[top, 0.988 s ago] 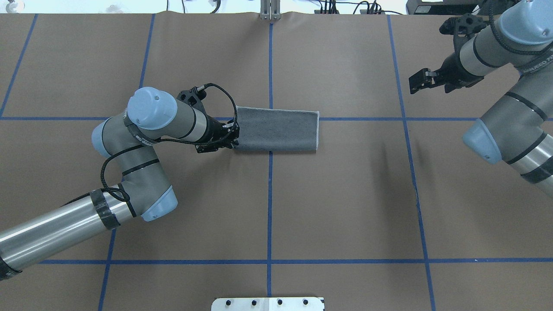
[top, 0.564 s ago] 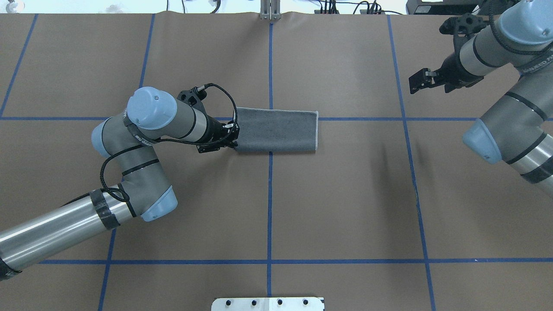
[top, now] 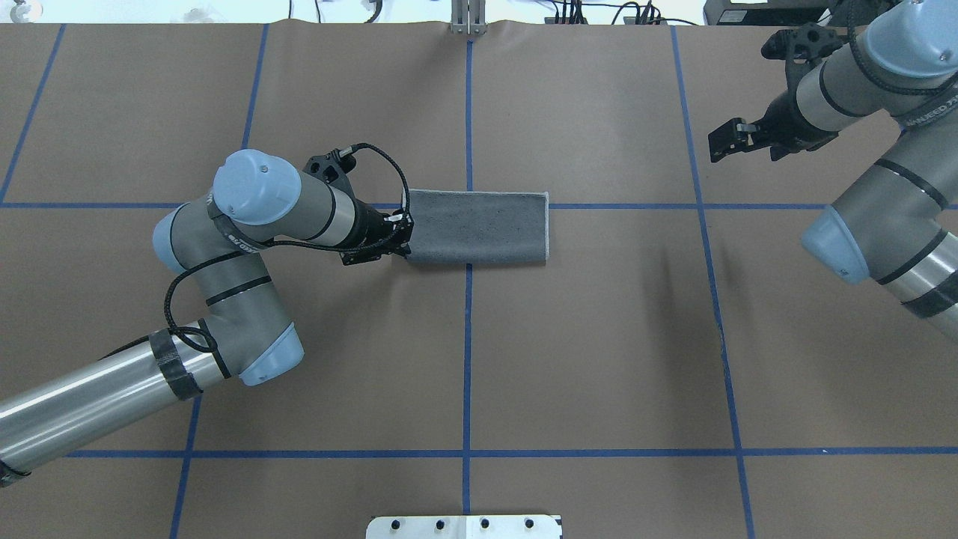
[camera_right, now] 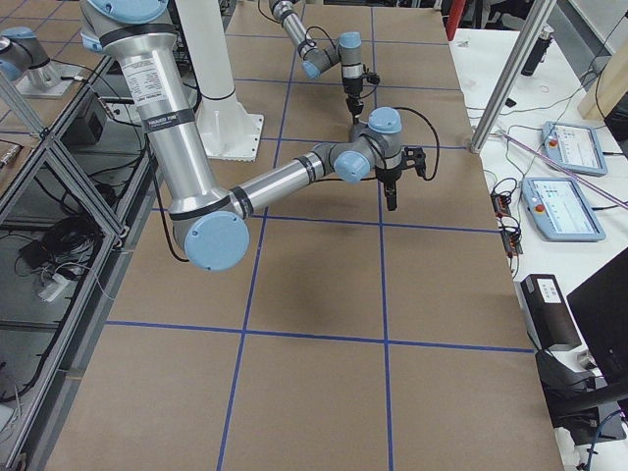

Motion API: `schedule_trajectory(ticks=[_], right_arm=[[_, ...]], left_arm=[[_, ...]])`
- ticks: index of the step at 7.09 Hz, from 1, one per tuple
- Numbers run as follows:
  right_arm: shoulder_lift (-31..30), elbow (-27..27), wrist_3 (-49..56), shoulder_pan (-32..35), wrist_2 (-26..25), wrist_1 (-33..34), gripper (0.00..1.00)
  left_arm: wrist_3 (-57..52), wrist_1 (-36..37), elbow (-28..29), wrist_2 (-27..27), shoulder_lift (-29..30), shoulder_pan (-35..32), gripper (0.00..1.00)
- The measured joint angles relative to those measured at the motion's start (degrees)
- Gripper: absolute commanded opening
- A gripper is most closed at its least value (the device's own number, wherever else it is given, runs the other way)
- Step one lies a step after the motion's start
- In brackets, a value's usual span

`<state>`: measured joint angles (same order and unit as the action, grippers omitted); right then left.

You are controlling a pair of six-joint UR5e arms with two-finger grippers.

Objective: Fold towel twice with both arms
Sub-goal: 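Lift and fold the grasped end over toward the other end with the left gripper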

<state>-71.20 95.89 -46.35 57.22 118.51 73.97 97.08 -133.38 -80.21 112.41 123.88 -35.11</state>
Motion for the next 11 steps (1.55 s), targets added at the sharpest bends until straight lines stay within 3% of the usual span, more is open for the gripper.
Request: schedule_trajectory(ticks=[5, 11], right_arm=[[-0.16, 0.0, -0.13, 0.0, -0.03, -0.14, 1.0], [-0.25, -0.08, -0.38, 0.02, -0.03, -0.23, 1.0]], left_arm=[[-3.52, 0.15, -8.82, 0.81, -8.68, -0.61, 0.0], [-3.72, 3.23, -6.13, -6.02, 0.18, 2.61, 0.0]])
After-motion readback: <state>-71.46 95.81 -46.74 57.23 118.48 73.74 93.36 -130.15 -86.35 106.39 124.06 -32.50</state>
